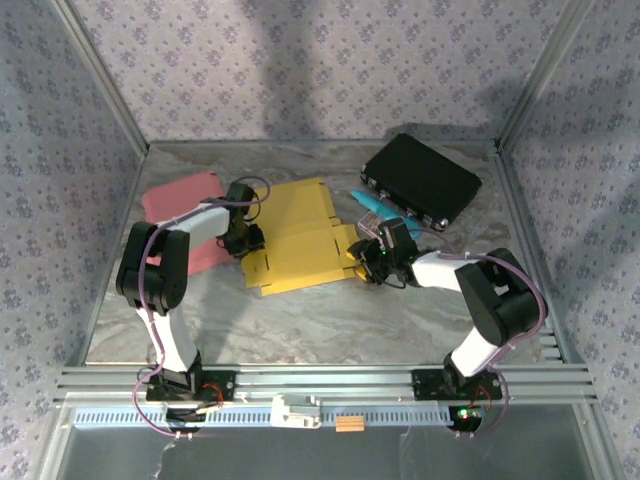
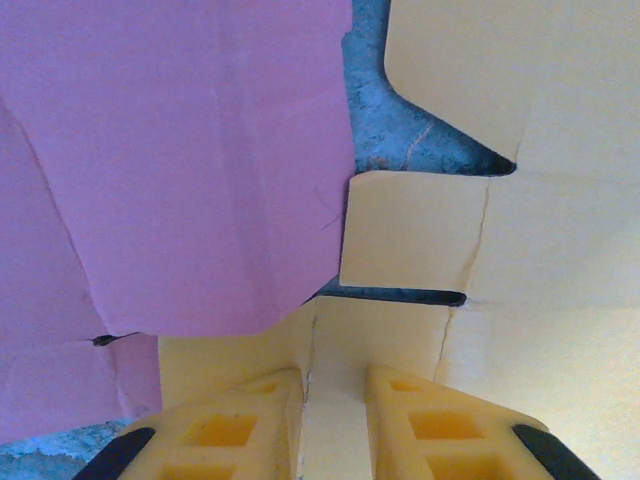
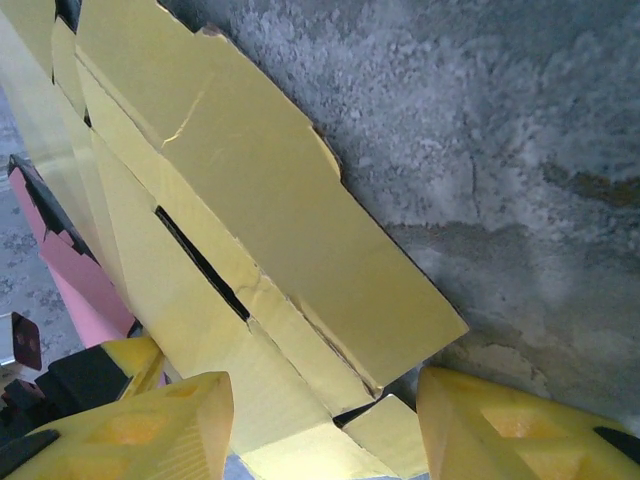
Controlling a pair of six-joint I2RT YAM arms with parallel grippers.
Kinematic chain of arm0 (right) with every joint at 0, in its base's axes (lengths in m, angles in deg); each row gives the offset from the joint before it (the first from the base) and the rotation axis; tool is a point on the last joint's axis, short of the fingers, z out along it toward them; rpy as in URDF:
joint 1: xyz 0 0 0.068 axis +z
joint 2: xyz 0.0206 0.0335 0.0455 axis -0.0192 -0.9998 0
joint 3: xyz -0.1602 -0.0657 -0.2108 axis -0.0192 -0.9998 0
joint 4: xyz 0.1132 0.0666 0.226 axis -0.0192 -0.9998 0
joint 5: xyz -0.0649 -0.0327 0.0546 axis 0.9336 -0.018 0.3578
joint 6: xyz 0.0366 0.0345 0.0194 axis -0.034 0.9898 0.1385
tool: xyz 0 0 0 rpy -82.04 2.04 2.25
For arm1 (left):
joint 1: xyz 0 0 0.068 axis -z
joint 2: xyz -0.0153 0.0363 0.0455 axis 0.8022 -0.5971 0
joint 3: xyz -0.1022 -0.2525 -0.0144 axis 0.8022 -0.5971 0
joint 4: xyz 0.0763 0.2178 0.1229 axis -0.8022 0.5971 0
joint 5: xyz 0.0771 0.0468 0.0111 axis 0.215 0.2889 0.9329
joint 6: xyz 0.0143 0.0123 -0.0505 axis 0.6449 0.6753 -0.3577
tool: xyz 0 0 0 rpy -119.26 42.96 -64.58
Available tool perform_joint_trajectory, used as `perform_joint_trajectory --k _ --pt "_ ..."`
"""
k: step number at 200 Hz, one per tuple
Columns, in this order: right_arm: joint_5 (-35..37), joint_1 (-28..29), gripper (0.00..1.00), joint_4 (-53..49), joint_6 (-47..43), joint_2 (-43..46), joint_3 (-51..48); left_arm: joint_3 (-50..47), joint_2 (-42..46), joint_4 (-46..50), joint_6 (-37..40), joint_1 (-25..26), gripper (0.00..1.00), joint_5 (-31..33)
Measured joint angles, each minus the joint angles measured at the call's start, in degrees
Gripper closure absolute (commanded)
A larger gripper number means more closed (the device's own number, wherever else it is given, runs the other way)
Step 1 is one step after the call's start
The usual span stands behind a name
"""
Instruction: Fold the paper box
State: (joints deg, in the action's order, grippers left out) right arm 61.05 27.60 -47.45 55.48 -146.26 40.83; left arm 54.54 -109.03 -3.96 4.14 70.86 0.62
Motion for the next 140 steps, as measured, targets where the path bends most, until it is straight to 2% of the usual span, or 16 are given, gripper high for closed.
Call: perform_joint_trajectory --k 34,89,120,140 --pt "0.1 0.0 0.54 4.3 -0.1 -0.6 -1.3 0.0 0.0 0.0 0.0 0.3 0.76 0.6" --pt "1.2 0.1 0.59 20.5 1.5 -1.1 -8.6 0.0 -0.3 0.0 0.5 0.3 0.76 0.7" --pt "2.2 0.2 0.62 25.7 2.0 -2.4 -9.9 0.1 -0.3 0.0 0.5 0.5 0.76 0.9" --pt "2.8 0.2 0.68 27.5 2.6 -3.2 -10.0 0.2 -0.3 -0.2 0.5 0.7 0.76 1.3"
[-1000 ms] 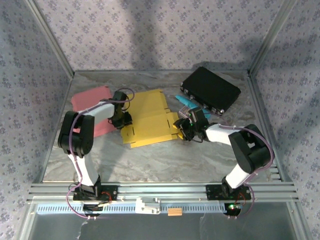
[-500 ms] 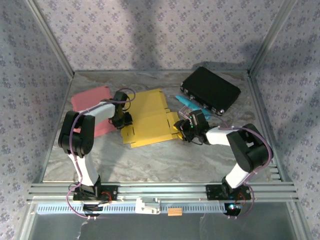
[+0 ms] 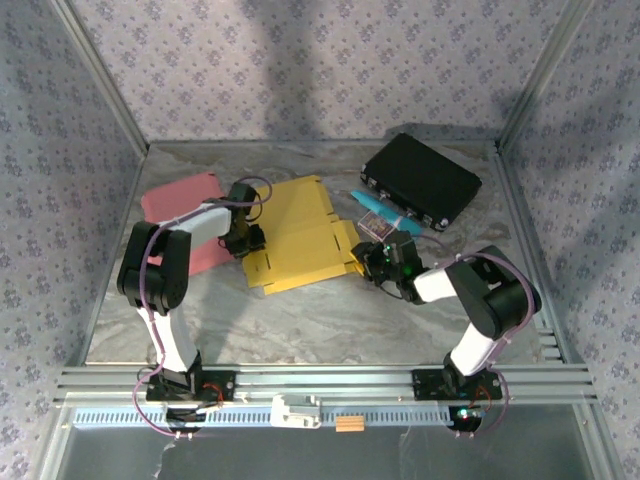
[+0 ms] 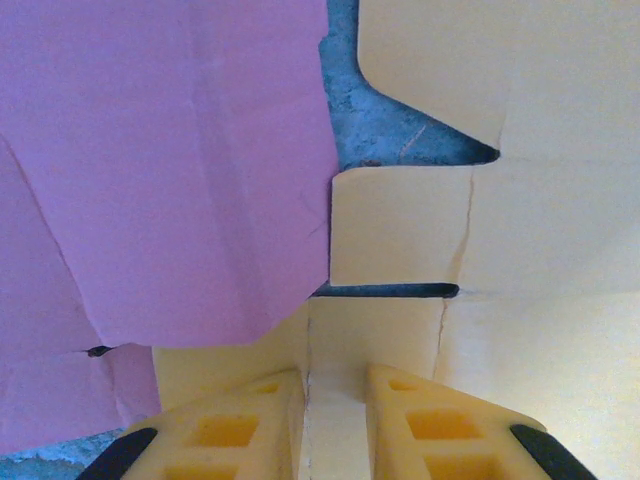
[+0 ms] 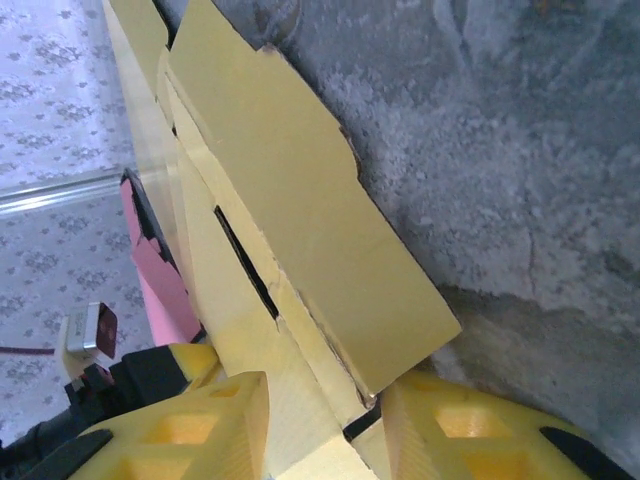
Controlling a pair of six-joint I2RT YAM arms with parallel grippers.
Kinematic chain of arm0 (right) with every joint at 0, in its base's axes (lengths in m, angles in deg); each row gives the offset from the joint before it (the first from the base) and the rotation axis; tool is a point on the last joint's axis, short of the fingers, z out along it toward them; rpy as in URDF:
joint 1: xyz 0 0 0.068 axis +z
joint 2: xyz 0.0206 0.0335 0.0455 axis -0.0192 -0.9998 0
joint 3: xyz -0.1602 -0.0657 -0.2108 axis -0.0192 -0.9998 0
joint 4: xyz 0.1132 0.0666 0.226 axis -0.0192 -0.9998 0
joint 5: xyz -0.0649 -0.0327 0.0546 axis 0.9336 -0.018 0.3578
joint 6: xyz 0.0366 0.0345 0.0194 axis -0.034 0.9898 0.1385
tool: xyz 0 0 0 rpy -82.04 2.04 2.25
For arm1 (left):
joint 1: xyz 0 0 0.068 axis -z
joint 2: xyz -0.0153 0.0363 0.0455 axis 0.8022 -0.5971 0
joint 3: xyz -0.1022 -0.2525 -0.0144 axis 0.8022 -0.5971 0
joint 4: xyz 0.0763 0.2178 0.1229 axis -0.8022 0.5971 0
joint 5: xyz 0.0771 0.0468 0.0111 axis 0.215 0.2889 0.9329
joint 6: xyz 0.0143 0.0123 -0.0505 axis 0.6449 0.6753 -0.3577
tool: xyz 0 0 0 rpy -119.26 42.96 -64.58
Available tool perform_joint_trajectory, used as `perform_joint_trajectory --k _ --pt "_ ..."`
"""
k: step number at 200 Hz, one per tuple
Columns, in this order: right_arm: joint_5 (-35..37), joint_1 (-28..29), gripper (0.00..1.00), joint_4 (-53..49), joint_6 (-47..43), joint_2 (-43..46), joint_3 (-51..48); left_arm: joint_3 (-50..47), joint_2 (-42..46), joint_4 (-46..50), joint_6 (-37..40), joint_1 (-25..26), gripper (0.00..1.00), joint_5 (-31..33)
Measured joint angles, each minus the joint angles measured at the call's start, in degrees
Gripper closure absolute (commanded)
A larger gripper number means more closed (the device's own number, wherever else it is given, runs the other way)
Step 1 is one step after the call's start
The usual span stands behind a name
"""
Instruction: Fold the paper box
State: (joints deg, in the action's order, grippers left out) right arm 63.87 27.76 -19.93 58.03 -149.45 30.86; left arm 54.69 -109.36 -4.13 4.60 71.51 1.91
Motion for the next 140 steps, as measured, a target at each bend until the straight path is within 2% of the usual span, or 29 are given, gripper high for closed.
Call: perform_joint_trajectory --k 19,70,101,113,140 --pt "0.3 0.0 0.76 1.1 0.7 -0.7 0.0 0.0 0.0 0.0 0.0 0.0 0.76 0.0" --pt "0.9 0.4 0.84 0.7 1.7 -1.1 0.7 0.3 -0.1 0.0 0.2 0.4 0.76 0.7" --pt "1.6 0.4 0.96 0.2 1.9 -1.1 1.2 0.4 -0.1 0.0 0.7 0.8 0.75 1.3" --pt "1.8 0.4 1.00 -0.5 1.8 -1.1 1.6 0.5 -0.1 0.2 0.8 0.9 0.71 1.4" --pt "2.0 0.5 1.00 -2.8 1.9 -1.1 2.6 1.0 0.0 0.5 1.3 1.7 0.55 1.7"
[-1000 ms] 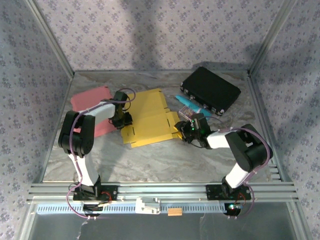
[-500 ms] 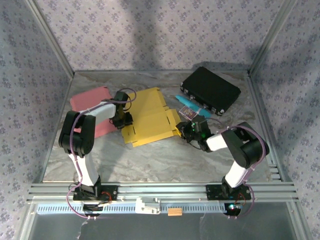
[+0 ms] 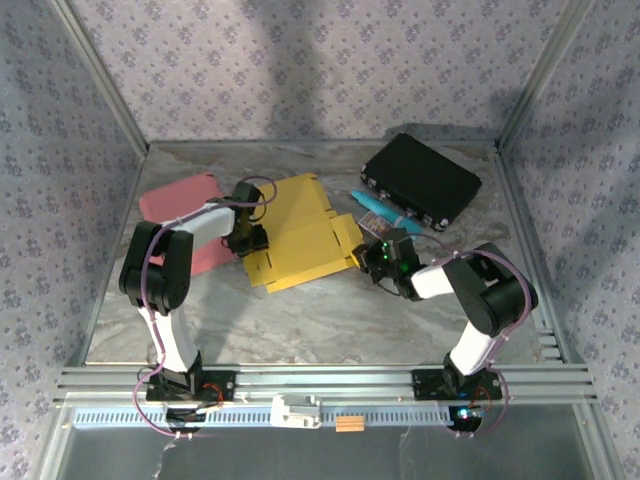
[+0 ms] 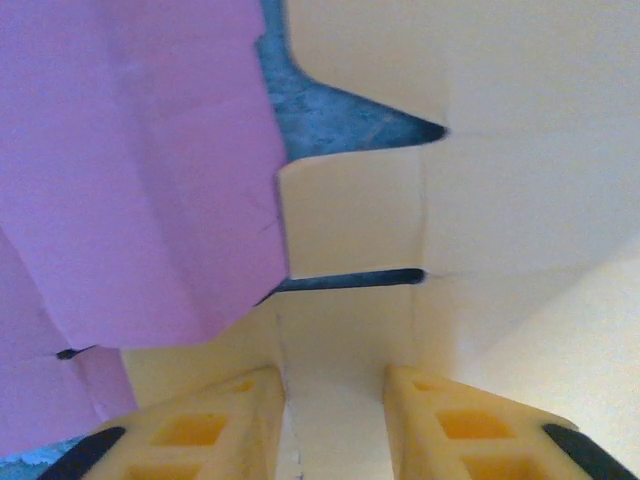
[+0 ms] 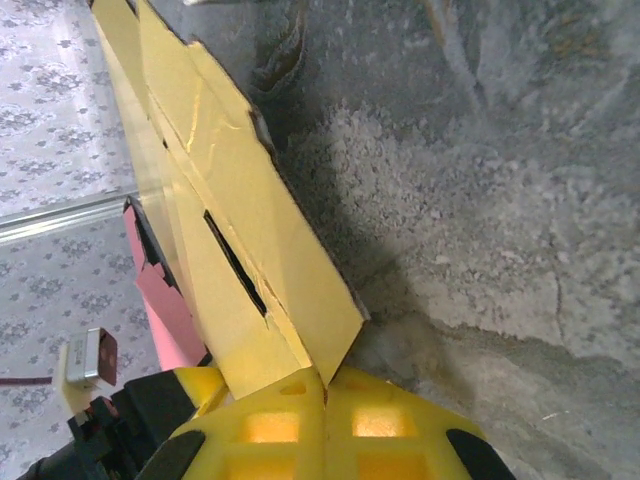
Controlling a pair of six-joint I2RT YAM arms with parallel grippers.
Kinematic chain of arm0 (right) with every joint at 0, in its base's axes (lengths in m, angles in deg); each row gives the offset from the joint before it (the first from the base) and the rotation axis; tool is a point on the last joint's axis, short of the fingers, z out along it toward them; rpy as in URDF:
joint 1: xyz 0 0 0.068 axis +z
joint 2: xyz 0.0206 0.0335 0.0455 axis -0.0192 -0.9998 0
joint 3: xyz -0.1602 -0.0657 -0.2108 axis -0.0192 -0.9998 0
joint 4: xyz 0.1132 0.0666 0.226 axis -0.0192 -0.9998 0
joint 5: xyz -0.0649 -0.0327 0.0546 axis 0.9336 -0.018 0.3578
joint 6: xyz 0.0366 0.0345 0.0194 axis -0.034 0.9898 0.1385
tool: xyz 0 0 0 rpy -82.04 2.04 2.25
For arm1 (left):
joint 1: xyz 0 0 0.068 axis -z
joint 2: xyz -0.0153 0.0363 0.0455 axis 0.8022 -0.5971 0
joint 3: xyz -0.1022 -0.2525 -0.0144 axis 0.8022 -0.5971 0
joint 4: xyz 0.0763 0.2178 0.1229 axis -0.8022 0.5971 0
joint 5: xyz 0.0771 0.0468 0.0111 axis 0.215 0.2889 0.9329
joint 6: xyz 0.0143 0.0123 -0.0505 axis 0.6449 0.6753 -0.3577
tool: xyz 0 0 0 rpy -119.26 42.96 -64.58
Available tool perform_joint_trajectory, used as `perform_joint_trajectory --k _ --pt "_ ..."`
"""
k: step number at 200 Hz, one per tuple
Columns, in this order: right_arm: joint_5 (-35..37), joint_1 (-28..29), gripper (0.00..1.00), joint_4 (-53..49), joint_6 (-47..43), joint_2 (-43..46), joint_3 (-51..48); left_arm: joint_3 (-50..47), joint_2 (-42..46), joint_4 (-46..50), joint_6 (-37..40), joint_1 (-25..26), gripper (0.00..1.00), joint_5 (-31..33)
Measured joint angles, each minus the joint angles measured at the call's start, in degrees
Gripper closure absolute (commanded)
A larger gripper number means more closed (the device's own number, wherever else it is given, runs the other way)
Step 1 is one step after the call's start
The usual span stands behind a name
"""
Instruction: Fold the paper box
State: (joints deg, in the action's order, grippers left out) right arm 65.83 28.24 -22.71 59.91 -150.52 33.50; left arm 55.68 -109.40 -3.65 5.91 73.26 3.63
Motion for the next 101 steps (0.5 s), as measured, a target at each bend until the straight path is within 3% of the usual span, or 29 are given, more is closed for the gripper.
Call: perform_joint_trajectory --k 31,62,101 --pt "0.3 0.5 1.00 -4.1 0.3 1.7 1.6 0.4 2.7 2.3 0.2 1.9 0.45 2.9" --pt "1.1 0.9 1.00 -10.7 1.8 6.0 4.5 0.3 13.2 4.6 0.7 5.2 0.42 7.4" --pt "1.9 1.1 1.00 -21.3 4.4 9.4 10.7 -4.2 30.8 0.2 8.2 16.4 0.42 13.2"
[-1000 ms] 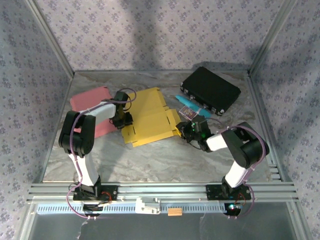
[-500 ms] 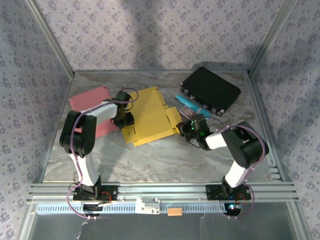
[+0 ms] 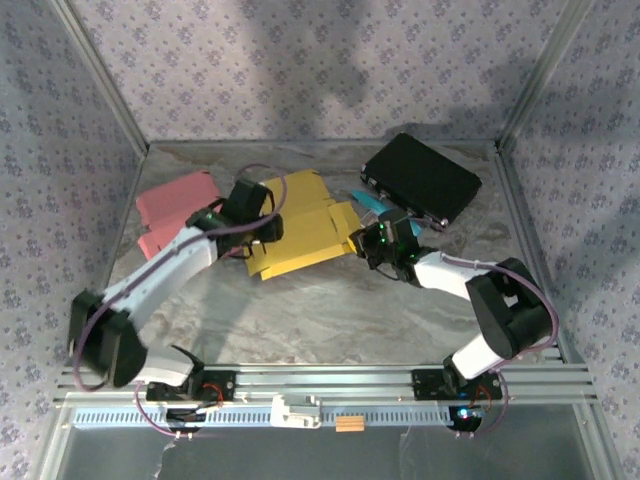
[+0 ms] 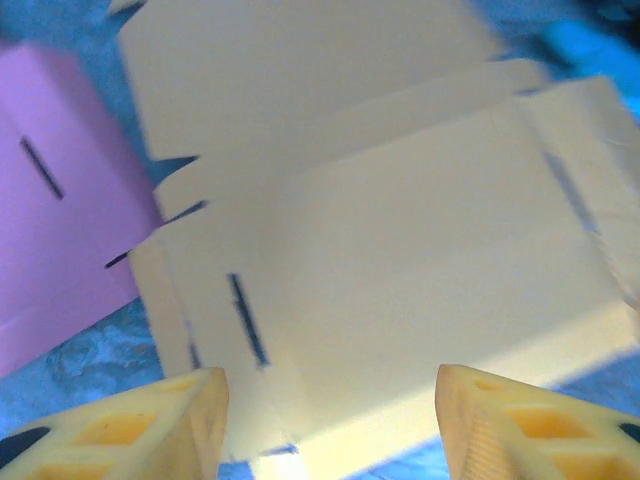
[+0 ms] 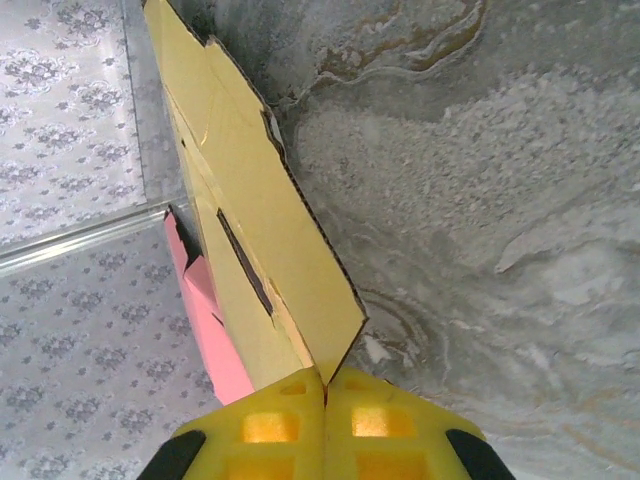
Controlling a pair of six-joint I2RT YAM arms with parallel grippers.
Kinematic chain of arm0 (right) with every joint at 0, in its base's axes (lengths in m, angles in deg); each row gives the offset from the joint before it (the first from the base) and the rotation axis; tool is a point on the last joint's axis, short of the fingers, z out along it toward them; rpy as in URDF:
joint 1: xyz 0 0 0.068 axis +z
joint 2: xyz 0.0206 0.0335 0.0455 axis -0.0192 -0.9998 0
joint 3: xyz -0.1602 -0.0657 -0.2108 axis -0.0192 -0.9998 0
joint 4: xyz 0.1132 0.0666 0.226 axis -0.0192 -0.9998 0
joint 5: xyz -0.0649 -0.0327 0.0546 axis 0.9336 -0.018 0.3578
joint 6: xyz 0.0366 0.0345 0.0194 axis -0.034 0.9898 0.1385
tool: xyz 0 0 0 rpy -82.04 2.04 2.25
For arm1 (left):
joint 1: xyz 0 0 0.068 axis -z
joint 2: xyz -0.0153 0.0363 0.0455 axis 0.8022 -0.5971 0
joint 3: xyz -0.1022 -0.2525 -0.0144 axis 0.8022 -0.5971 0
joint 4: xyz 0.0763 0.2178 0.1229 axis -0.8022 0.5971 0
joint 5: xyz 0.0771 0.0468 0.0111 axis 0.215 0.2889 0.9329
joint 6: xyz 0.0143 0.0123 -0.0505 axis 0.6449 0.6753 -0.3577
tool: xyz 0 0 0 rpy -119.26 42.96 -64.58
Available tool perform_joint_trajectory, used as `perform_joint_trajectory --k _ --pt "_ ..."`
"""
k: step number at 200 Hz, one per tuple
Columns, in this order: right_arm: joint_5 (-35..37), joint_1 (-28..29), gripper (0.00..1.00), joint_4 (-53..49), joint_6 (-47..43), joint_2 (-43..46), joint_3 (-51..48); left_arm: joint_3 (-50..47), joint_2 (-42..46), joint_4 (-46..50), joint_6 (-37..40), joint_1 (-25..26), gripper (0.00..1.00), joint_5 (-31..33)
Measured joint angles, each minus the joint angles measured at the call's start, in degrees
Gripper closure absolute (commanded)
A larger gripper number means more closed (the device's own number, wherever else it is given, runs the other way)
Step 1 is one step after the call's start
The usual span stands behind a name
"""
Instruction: Fold the paper box
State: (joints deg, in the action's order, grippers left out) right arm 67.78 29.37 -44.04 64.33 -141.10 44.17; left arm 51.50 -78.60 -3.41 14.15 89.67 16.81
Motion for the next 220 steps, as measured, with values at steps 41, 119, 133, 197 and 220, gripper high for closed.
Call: perform_joint_trajectory --k 41,119,133,197,220 --pt "-0.2 0.0 1.00 -11.2 1.7 0.1 6.6 -18.4 14.2 -9.4 17.1 17.6 0.36 5.3" --pt "-3.3 -1.7 1.00 -25.2 2.5 -0.9 15.5 -26.1 6.2 -20.3 36.4 19.0 0.34 19.8" --pt "-3.8 -2.0 1.00 -26.6 2.5 -1.2 16.2 -26.1 3.6 -22.8 38.1 18.6 0.34 22.0" --pt "-5.4 -2.5 1.00 -31.0 2.5 -2.1 18.2 -24.9 -1.6 -29.9 43.1 15.8 0.56 24.8" --pt "-5.8 -2.8 1.00 -31.9 2.5 -2.1 18.9 -24.3 -2.0 -30.3 44.0 15.7 0.86 24.0"
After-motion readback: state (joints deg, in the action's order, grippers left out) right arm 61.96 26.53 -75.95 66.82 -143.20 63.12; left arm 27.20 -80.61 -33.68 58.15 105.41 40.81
